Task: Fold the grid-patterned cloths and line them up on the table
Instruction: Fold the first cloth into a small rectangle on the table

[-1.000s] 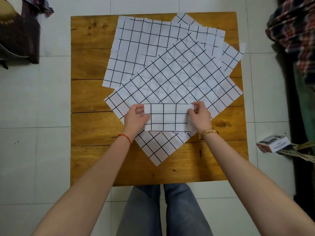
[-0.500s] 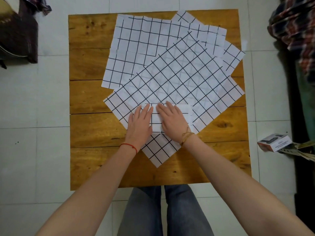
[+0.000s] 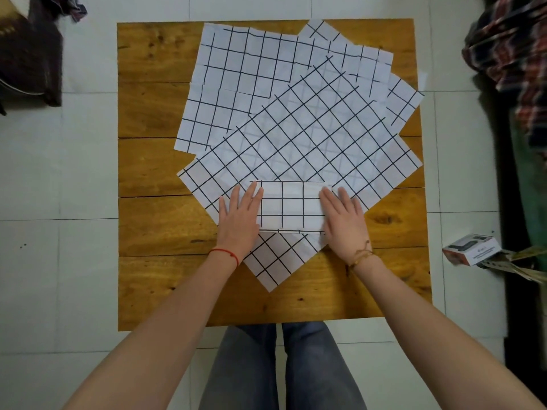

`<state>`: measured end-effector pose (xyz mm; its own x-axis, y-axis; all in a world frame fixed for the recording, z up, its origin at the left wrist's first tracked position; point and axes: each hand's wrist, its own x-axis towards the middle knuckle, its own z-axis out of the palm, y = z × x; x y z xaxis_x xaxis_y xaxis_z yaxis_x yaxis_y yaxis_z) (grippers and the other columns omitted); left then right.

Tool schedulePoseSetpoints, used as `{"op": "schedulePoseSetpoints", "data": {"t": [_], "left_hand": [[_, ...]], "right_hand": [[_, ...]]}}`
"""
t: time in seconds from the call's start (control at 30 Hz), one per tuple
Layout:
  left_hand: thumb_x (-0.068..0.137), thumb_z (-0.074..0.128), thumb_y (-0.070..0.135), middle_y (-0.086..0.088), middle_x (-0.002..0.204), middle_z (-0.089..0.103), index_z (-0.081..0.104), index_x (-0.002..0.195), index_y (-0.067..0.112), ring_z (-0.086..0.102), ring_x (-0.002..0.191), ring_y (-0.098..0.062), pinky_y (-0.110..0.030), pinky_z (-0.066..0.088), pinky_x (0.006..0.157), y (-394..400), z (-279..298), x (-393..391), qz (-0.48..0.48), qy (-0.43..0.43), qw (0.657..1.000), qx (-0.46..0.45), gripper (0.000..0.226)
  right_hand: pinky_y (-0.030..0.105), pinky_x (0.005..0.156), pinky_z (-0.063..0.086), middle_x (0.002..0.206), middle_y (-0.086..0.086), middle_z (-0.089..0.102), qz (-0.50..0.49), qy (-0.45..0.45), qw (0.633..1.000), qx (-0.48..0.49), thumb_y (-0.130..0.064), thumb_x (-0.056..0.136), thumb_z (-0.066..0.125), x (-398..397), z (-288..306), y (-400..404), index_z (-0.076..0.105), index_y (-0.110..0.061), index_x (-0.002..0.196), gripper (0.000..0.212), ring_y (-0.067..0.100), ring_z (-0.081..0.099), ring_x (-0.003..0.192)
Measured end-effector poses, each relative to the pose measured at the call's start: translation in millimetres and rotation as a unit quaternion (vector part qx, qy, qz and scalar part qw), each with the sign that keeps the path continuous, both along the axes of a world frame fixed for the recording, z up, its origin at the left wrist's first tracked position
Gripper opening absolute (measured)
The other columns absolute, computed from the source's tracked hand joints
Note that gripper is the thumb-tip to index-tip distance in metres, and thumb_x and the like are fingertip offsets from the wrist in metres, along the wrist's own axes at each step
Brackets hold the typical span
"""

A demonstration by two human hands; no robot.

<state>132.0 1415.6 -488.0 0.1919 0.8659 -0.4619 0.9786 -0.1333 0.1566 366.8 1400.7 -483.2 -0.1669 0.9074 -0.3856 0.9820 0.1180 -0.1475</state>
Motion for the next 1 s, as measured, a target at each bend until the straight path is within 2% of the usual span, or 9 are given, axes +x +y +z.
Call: {"op": "schedulePoseSetpoints", "data": {"t": [0.1, 0.17, 0.27, 0.33, 0.4, 0.5, 0.67, 0.9, 1.0], "left_hand": [[0.094, 0.054, 0.022, 0.004, 0.162, -0.006, 0.003, 0.154, 0.023, -0.003, 0.149, -0.028, -0.053, 0.011, 0.119, 0, 0, -1, -0.007, -0.003, 1.0, -0.002, 0.079], [0.093, 0.054, 0.02, 0.001, 0.162, -0.002, 0.005, 0.154, 0.021, 0.0, 0.149, -0.029, -0.051, 0.013, 0.119, 0, -2, 0, -0.008, -0.008, 1.0, -0.002, 0.079], [0.088, 0.055, 0.012, -0.007, 0.157, 0.022, 0.023, 0.151, 0.016, 0.022, 0.143, -0.027, -0.045, 0.029, 0.115, -4, 2, 1, 0.032, -0.063, 0.996, 0.055, 0.07], [0.086, 0.058, 0.011, -0.007, 0.137, 0.044, 0.042, 0.137, 0.013, 0.042, 0.124, -0.022, -0.038, 0.045, 0.1, -9, 6, 2, 0.09, -0.109, 0.983, 0.118, 0.054], [0.085, 0.06, 0.018, -0.003, 0.114, 0.053, 0.052, 0.119, 0.014, 0.048, 0.103, -0.018, -0.033, 0.05, 0.083, -15, 10, 3, 0.187, -0.133, 0.964, 0.134, 0.035], [0.086, 0.063, 0.032, -0.002, 0.096, 0.054, 0.053, 0.104, 0.014, 0.049, 0.087, -0.018, -0.035, 0.051, 0.075, -21, 7, 3, 0.305, -0.133, 0.94, 0.077, 0.028], [0.082, 0.068, 0.039, -0.001, 0.09, 0.054, 0.051, 0.096, 0.015, 0.051, 0.08, -0.019, -0.037, 0.052, 0.072, -29, 1, 8, 0.32, -0.103, 0.941, 0.048, 0.033], [0.084, 0.068, 0.026, -0.002, 0.093, 0.053, 0.056, 0.091, 0.014, 0.049, 0.088, -0.018, -0.032, 0.049, 0.079, -24, 3, 15, 0.325, -0.124, 0.936, 0.043, 0.019], [0.085, 0.067, 0.019, 0.001, 0.092, 0.05, 0.057, 0.09, 0.015, 0.051, 0.09, -0.018, -0.031, 0.05, 0.079, -23, 2, 15, 0.349, -0.16, 0.923, 0.025, 0.012]], "right_hand": [[0.051, 0.118, 0.015, 0.154, 0.001, 0.029, -0.015, 0.005, 1.0, 0.006, -0.017, 0.089, 0.047, 8, 0, -2, 0.031, -0.013, 0.147, 0.06, 0.03, 0.018, 0.144], [0.05, 0.115, 0.024, 0.146, 0.004, 0.042, -0.027, 0.019, 0.999, 0.039, -0.018, 0.089, 0.048, 3, 1, 3, 0.042, -0.011, 0.139, 0.051, 0.03, 0.029, 0.14], [0.041, 0.097, 0.042, 0.123, 0.005, 0.057, -0.067, 0.072, 0.989, 0.114, -0.015, 0.088, 0.048, -7, 5, 15, 0.057, -0.012, 0.118, 0.032, 0.026, 0.048, 0.118], [0.037, 0.086, 0.043, 0.111, 0.004, 0.061, -0.071, 0.095, 0.982, 0.145, -0.012, 0.086, 0.051, -15, 7, 26, 0.061, -0.013, 0.107, 0.023, 0.025, 0.052, 0.105], [0.037, 0.082, 0.042, 0.103, 0.004, 0.063, -0.066, 0.106, 0.983, 0.137, -0.011, 0.086, 0.052, -23, 5, 39, 0.063, -0.012, 0.102, 0.02, 0.026, 0.053, 0.098], [0.038, 0.081, 0.041, 0.098, 0.006, 0.064, -0.053, 0.116, 0.987, 0.098, -0.014, 0.088, 0.052, -33, -1, 59, 0.064, -0.01, 0.102, 0.019, 0.03, 0.053, 0.096], [0.039, 0.079, 0.041, 0.1, 0.011, 0.06, -0.016, 0.12, 0.992, 0.046, -0.011, 0.087, 0.054, -46, -7, 75, 0.059, -0.006, 0.101, 0.016, 0.031, 0.05, 0.095], [0.038, 0.08, 0.04, 0.099, 0.013, 0.058, 0.014, 0.084, 0.996, 0.024, -0.011, 0.086, 0.056, -47, -14, 80, 0.057, -0.006, 0.098, 0.013, 0.031, 0.049, 0.096], [0.039, 0.079, 0.043, 0.097, 0.013, 0.058, 0.006, 0.109, 0.994, 0.013, -0.011, 0.086, 0.055, -46, -14, 78, 0.058, -0.006, 0.095, 0.011, 0.03, 0.049, 0.094]]}}
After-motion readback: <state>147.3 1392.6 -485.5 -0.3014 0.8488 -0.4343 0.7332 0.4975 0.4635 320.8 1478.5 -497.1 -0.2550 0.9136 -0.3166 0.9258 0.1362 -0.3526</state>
